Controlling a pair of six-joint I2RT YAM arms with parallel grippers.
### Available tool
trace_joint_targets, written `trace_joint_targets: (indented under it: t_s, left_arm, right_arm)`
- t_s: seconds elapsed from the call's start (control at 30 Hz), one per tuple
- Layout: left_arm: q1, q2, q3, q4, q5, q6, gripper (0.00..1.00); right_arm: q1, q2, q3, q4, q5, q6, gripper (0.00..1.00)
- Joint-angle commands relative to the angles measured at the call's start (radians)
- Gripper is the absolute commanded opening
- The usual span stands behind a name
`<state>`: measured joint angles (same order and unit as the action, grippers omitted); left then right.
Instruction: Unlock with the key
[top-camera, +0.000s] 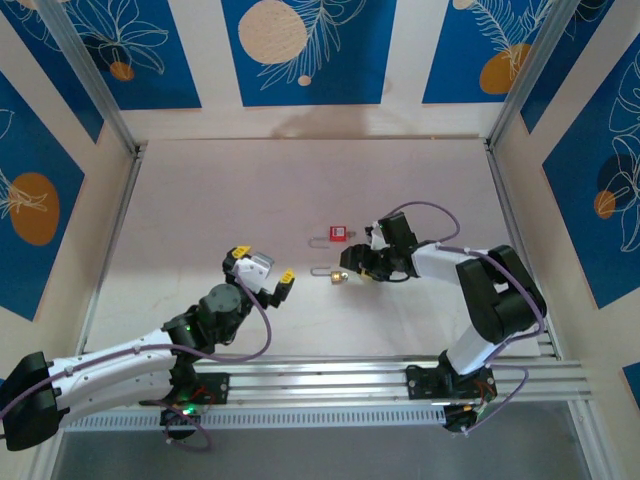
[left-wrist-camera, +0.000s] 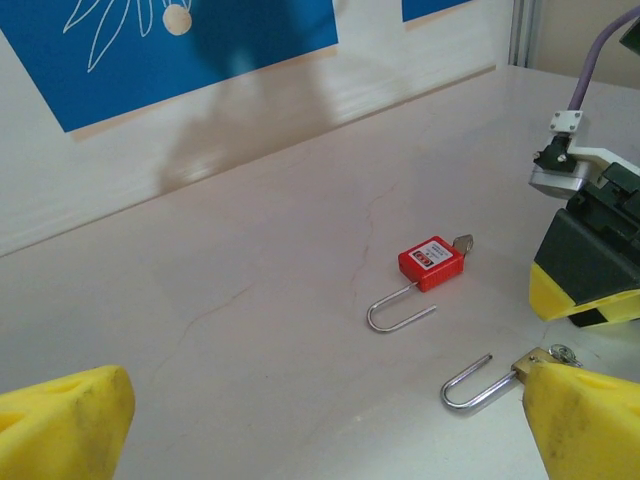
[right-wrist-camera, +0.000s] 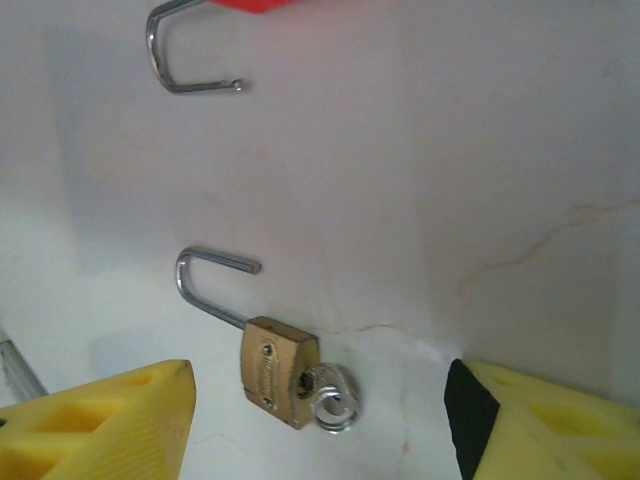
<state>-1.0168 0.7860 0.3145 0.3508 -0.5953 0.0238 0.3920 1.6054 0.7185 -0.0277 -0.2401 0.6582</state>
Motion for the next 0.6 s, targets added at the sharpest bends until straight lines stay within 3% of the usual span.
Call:
trace_joint_targets:
  t_s: [0.0,0.57]
  left_arm:
    - [0.001,-0.014,-0.003,-0.013,0.019,-0.017,0.99]
    - [0.001,-0.002,0.039,-0.044,0.001,-0.001,1.00]
  right_arm:
    - [-0.008,-0.035,0.021,-0.135,0.096,-0.055,0.71]
    - [0.004,-0.199,0.086,-0.231,0.169,-0.094,0.76]
